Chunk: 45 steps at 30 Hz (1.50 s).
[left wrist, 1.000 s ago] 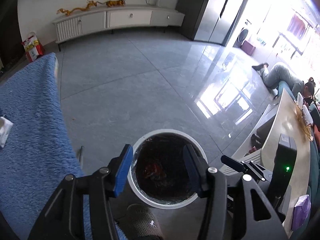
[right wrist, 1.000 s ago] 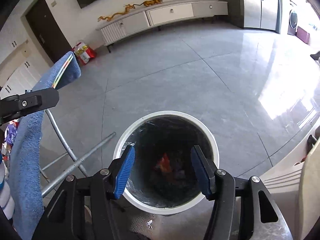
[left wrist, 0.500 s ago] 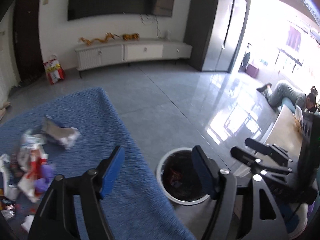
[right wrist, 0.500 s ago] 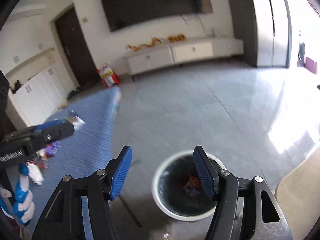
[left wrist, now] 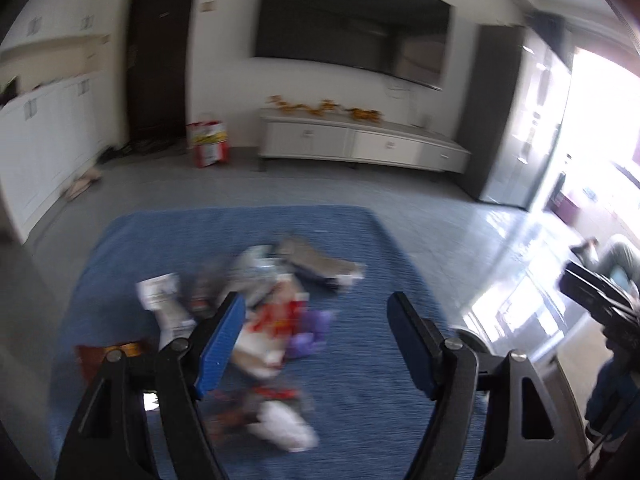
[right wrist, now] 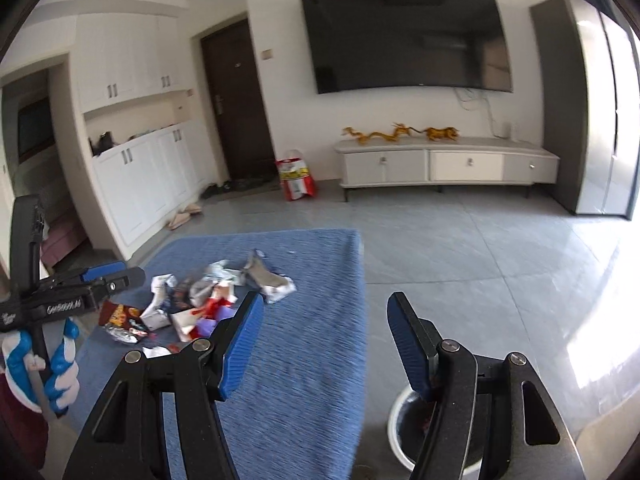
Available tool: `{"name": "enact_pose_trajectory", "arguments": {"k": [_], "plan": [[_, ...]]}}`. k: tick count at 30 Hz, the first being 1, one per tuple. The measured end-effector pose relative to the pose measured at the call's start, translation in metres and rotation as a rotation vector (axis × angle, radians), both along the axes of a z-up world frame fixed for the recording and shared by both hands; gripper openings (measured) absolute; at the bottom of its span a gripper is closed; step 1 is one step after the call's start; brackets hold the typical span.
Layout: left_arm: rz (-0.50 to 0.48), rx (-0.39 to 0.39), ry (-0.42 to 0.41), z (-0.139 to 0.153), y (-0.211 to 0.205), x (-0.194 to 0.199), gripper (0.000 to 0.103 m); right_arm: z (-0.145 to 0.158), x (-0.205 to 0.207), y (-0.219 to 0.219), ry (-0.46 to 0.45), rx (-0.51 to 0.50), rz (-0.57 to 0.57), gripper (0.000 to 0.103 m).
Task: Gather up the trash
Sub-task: 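Move both grippers back over the trash on the rug, then grasp the white-blue paper carton with the right gripper while the left gripper grasps a white paper carton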
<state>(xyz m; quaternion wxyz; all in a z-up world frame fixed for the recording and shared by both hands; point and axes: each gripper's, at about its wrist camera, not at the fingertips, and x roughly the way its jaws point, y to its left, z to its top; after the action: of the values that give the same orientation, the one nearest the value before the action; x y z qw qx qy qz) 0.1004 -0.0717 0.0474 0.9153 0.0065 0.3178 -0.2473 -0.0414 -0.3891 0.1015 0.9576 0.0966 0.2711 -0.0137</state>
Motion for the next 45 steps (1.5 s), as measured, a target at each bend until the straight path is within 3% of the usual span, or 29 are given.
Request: {"name": "enact_pose_trajectory", "arguments": {"k": [6, 11, 17, 24, 26, 31, 37, 40, 45], "plan": [[0.149, -0.016, 0.072, -0.020, 0.058, 0.046, 0.072, -0.011, 0.033, 0.030, 0.034, 0.003, 0.075, 0.064], [0.242, -0.033, 0.185, -0.058, 0.082, 0.089, 0.072, -0.033, 0.072, 0.049, 0.082, -0.018, 0.117, 0.064], [0.324, 0.002, 0.309, -0.103, 0.081, 0.133, 0.072, -0.072, 0.139, 0.059, 0.173, -0.052, 0.173, 0.064], [0.357, 0.069, 0.364, -0.136, 0.069, 0.161, 0.072, -0.111, 0.210, 0.068, 0.255, -0.123, 0.243, 0.064], [0.359, 0.056, 0.400, -0.147, 0.071, 0.169, 0.071, -0.121, 0.227, 0.073, 0.273, -0.139, 0.270, 0.064], [0.371, 0.029, 0.407, -0.149, 0.074, 0.180, 0.071, -0.143, 0.262, 0.085, 0.326, -0.185, 0.325, 0.064], [0.399, -0.006, 0.426, -0.148, 0.078, 0.193, 0.070, -0.160, 0.281, 0.087, 0.376, -0.160, 0.365, 0.069], [0.412, 0.001, 0.446, -0.146, 0.080, 0.199, 0.064, -0.162, 0.282, 0.085, 0.381, -0.172, 0.362, 0.069], [0.440, -0.048, 0.450, -0.144, 0.093, 0.198, 0.044, -0.161, 0.273, 0.084, 0.373, -0.154, 0.339, 0.060]]}}
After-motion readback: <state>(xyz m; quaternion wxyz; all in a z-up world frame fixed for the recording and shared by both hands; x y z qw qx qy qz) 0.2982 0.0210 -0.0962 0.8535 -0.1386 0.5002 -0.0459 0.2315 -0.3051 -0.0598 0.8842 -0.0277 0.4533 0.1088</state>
